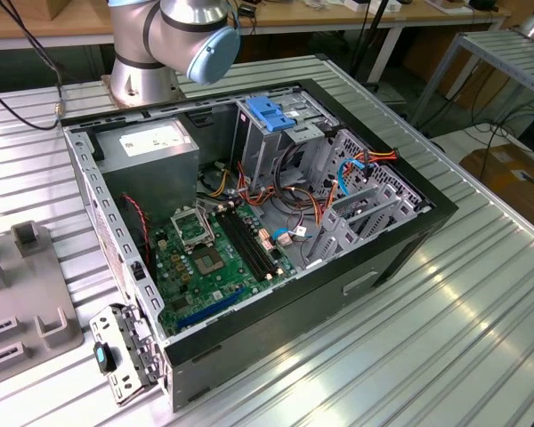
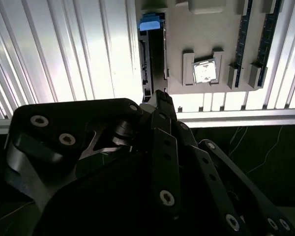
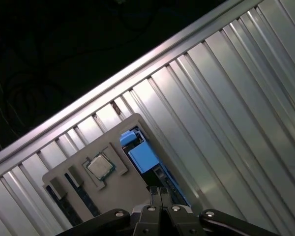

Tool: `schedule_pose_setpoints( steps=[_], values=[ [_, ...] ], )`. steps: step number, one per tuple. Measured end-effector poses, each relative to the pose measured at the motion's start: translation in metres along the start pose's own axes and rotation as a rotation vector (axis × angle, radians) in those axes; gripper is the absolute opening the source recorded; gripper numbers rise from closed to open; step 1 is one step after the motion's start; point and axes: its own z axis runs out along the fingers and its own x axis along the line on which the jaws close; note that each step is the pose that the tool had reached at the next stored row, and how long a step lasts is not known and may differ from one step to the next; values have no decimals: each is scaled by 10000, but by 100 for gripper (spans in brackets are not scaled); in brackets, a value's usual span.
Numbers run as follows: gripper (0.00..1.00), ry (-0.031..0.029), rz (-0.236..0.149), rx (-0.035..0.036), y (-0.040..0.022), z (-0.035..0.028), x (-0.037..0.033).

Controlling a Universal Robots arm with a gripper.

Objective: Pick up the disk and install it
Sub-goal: 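Pick up the disk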

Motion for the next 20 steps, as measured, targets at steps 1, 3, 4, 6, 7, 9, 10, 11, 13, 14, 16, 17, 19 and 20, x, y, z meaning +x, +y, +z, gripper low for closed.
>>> schedule_pose_setpoints(
  steps=[1, 3, 4, 6, 7, 9, 10, 11, 13, 14, 16, 17, 19, 20],
  values=[
    [11, -1, -66, -1, 0, 0, 0],
    [11, -4, -203, -4, 0, 0, 0],
    [11, -4, -259, -4, 0, 0, 0],
    [11, -1, -362, -4, 0, 0, 0],
    [11, 2, -370, -2, 0, 0, 0],
    [11, 2, -371, -1, 0, 1, 0],
    [11, 3, -370, -1, 0, 0, 0],
    [11, 3, -370, -1, 0, 0, 0],
    [11, 4, -370, -1, 0, 0, 0],
    [11, 4, -370, -1, 0, 0, 0],
    [11, 4, -370, 0, 0, 0, 0],
    [11, 4, -372, 0, 0, 0, 0],
    [11, 3, -450, -2, 0, 0, 0],
    [11, 2, -509, -3, 0, 0, 0]
  ],
)
